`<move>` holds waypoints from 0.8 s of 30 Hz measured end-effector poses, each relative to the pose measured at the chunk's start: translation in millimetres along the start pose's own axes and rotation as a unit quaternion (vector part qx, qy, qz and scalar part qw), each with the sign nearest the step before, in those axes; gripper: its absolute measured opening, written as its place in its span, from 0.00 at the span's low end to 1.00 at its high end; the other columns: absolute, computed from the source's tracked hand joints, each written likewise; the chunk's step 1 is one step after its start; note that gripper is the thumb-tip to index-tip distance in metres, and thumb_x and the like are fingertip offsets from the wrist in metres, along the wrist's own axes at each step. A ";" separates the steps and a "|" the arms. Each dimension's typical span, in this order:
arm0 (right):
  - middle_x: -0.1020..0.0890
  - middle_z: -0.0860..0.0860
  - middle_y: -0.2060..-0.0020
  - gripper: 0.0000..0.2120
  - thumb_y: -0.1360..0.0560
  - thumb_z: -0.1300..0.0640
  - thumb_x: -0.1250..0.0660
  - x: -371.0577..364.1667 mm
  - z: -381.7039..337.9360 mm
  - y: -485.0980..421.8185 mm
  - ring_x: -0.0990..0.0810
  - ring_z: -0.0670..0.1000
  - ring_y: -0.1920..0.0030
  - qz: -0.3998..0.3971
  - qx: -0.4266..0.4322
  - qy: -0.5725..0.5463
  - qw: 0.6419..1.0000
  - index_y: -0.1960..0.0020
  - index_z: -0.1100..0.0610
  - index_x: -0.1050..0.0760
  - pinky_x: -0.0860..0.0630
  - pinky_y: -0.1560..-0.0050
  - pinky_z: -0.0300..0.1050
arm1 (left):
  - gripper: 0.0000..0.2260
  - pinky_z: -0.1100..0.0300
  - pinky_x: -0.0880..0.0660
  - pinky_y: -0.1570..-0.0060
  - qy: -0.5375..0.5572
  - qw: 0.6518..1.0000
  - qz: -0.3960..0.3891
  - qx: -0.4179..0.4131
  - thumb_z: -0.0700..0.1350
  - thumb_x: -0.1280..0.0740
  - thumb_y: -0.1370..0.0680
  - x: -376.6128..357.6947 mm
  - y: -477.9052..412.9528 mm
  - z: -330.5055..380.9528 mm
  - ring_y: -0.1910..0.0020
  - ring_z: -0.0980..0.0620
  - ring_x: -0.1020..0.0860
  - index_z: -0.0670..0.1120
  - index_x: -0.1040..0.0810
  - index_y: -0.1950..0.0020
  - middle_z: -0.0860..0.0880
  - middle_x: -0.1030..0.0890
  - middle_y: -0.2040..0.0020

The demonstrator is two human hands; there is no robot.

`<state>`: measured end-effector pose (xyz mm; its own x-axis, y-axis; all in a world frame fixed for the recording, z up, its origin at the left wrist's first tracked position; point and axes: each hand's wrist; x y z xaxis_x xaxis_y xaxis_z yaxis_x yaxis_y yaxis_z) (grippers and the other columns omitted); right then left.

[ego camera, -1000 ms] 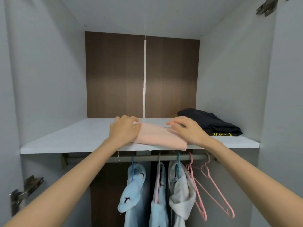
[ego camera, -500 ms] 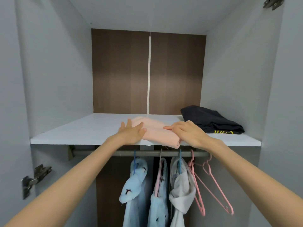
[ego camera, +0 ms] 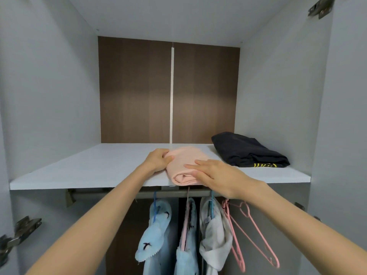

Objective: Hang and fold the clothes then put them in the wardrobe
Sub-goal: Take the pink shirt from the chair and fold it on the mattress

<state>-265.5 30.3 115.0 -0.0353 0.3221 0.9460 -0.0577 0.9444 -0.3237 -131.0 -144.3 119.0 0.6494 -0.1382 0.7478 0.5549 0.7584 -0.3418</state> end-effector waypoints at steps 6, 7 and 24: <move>0.41 0.54 0.24 0.21 0.16 0.46 0.55 6.4 0.3 -26.0 0.37 0.55 0.27 -0.071 -0.057 0.087 0.992 0.26 0.44 0.39 0.37 0.33 0.51 | 0.17 0.50 0.27 0.38 0.209 0.973 -0.051 0.084 0.47 0.45 0.17 -7.2 -13.4 17.2 0.41 0.42 0.23 0.37 0.25 0.39 0.39 0.21 0.42; 0.41 0.54 0.24 0.20 0.16 0.48 0.55 6.5 2.3 -29.4 0.37 0.56 0.28 -0.080 -0.059 0.099 0.990 0.25 0.45 0.40 0.36 0.33 0.52 | 0.17 0.48 0.27 0.37 0.218 0.970 -0.063 0.086 0.47 0.45 0.17 -7.6 -14.5 19.4 0.42 0.41 0.23 0.37 0.26 0.39 0.39 0.21 0.42; 0.37 0.51 0.25 0.20 0.17 0.52 0.48 7.1 43.8 -36.0 0.34 0.52 0.29 -0.065 -0.057 0.038 0.995 0.25 0.49 0.38 0.40 0.31 0.42 | 0.21 0.56 0.36 0.35 0.021 0.992 -0.125 0.000 0.43 0.57 0.15 -32.3 -27.0 32.1 0.34 0.42 0.31 0.34 0.32 0.33 0.38 0.30 0.32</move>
<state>-307.4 -4.3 132.7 0.0413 0.1958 0.9798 0.0579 0.9785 -0.1980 -183.7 -139.9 122.3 0.5131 -0.3488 0.7843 0.7014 0.6971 -0.1489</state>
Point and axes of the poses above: each hand's wrist, its own y-axis away from the middle knuckle, its own x-axis out of the back of the hand, z = x × y
